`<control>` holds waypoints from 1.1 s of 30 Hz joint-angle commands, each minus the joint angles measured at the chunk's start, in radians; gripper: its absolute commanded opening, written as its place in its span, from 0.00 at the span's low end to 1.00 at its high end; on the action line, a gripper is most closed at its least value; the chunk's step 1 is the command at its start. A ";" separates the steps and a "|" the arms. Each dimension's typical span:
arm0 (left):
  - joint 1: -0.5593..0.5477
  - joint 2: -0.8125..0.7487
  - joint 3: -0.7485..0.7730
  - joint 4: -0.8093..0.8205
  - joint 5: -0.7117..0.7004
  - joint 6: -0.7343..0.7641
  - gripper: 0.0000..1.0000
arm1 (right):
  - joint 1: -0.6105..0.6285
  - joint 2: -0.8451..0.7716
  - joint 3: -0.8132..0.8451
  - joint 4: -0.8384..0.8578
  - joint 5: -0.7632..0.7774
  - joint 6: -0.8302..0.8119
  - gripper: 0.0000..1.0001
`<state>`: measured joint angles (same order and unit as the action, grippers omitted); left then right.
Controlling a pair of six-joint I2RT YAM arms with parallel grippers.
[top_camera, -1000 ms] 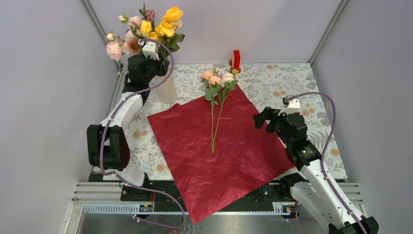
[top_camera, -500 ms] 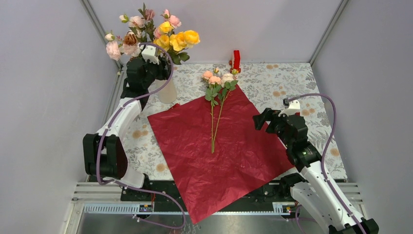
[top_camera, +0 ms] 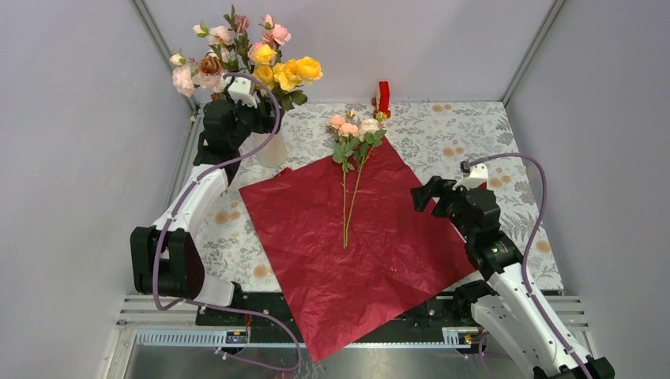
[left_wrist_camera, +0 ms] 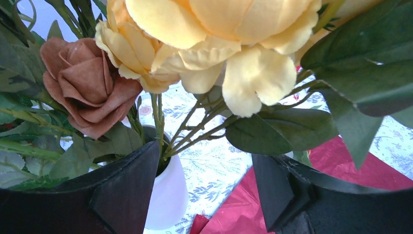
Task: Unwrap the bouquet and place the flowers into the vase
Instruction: Insert the fake flower into the vase, then pick up the fake flower from the wrapping paper.
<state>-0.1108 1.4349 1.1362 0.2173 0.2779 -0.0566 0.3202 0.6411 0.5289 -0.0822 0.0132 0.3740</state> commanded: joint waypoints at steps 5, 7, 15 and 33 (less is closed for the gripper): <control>-0.007 -0.119 -0.021 -0.037 0.042 -0.062 0.77 | -0.006 -0.024 0.026 -0.020 -0.038 0.003 0.95; -0.007 -0.145 -0.028 -0.078 0.039 -0.073 0.78 | -0.006 -0.022 0.032 -0.029 -0.045 0.003 0.95; -0.007 -0.264 -0.093 -0.238 -0.002 -0.090 0.82 | -0.006 0.003 0.104 -0.128 -0.081 0.021 0.94; -0.007 -0.374 -0.108 -0.468 -0.092 -0.174 0.88 | 0.101 0.551 0.284 -0.114 -0.302 0.220 0.73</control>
<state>-0.1165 1.0801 1.0206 -0.2504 0.2268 -0.2268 0.3477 1.1011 0.7612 -0.2760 -0.2405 0.5209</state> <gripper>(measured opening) 0.876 0.736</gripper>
